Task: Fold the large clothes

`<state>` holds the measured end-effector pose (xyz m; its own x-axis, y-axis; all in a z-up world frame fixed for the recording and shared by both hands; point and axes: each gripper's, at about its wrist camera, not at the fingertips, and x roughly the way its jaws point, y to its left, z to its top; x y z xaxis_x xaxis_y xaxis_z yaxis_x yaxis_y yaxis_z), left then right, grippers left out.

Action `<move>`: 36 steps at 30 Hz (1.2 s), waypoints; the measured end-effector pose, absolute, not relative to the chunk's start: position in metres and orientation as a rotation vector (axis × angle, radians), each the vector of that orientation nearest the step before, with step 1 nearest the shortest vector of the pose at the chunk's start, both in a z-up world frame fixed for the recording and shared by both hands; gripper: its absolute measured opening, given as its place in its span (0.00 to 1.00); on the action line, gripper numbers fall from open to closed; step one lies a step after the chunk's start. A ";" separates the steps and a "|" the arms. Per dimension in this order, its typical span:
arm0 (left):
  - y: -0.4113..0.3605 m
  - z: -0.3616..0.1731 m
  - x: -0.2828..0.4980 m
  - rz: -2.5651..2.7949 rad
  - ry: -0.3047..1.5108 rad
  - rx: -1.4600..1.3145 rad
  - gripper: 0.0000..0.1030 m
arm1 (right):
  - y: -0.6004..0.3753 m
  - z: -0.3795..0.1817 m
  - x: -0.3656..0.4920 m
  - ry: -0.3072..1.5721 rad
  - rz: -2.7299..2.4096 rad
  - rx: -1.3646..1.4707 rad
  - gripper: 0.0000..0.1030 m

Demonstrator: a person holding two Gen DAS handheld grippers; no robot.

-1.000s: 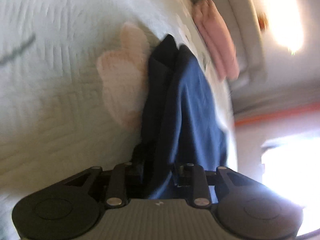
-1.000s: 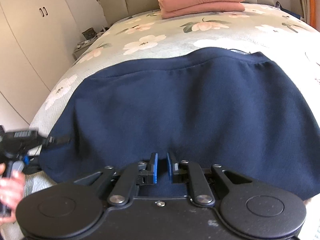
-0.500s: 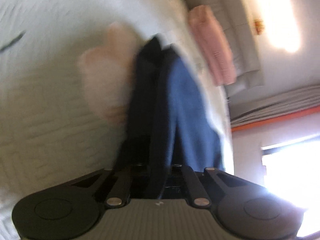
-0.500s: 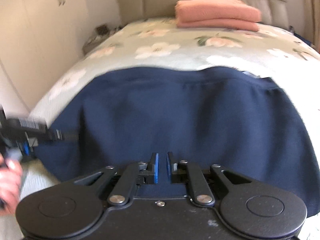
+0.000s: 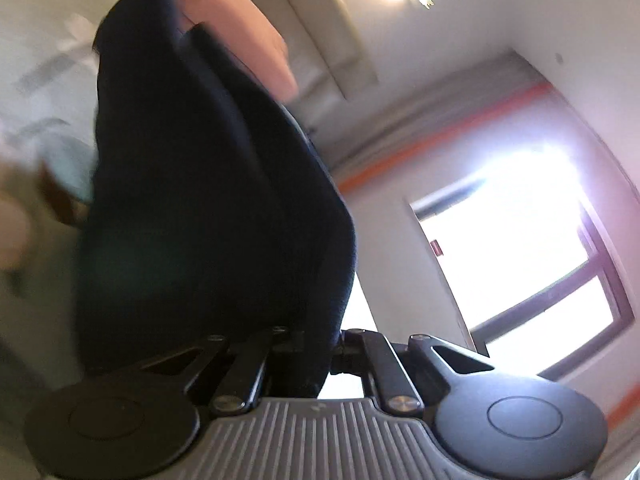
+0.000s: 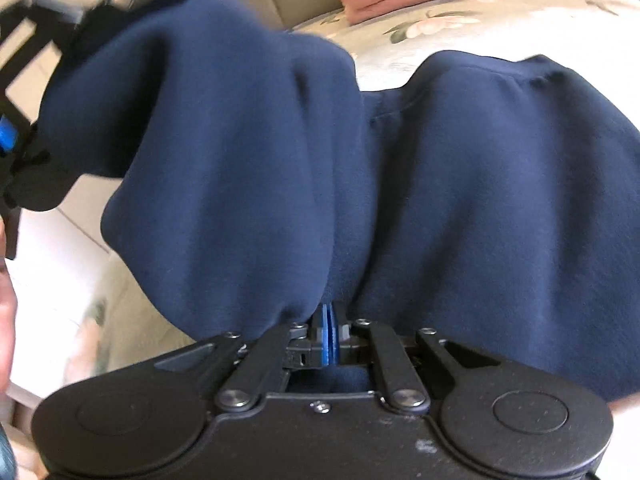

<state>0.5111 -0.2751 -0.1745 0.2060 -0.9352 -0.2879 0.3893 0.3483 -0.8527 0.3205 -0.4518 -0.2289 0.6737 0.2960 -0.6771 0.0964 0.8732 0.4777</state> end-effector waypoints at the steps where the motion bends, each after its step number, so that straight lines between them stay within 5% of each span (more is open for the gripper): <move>1: -0.290 -0.175 0.508 -1.055 0.945 -0.702 0.06 | -0.458 -0.230 0.318 0.826 0.120 0.547 0.07; 6: -0.354 -0.196 0.505 -1.062 1.023 -0.647 0.06 | -0.503 -0.240 0.292 0.841 0.089 0.759 0.08; 9: -0.385 -0.211 0.498 -1.054 1.065 -0.621 0.06 | -0.533 -0.241 0.266 0.847 0.083 0.821 0.00; 11: -0.408 -0.221 0.495 -1.058 1.095 -0.582 0.06 | -0.550 -0.237 0.253 0.865 0.056 0.821 0.11; 16: -0.457 -0.248 0.482 -1.025 1.161 -0.417 0.09 | -0.600 -0.224 0.218 0.875 -0.082 0.753 0.12; 20: -0.483 -0.250 0.462 -0.991 1.174 -0.201 0.24 | -0.643 -0.206 0.210 0.861 -0.216 0.672 0.12; 22: -0.489 -0.243 0.454 -1.008 1.157 -0.191 0.45 | -0.665 -0.190 0.221 0.817 -0.241 0.650 0.13; 27: -0.478 -0.213 0.445 -1.040 1.084 -0.266 0.63 | -0.680 -0.143 0.280 0.717 -0.149 0.554 0.15; 36: -0.446 -0.191 0.437 -1.108 1.106 -0.573 0.65 | -0.682 -0.134 0.298 0.769 -0.076 0.481 0.15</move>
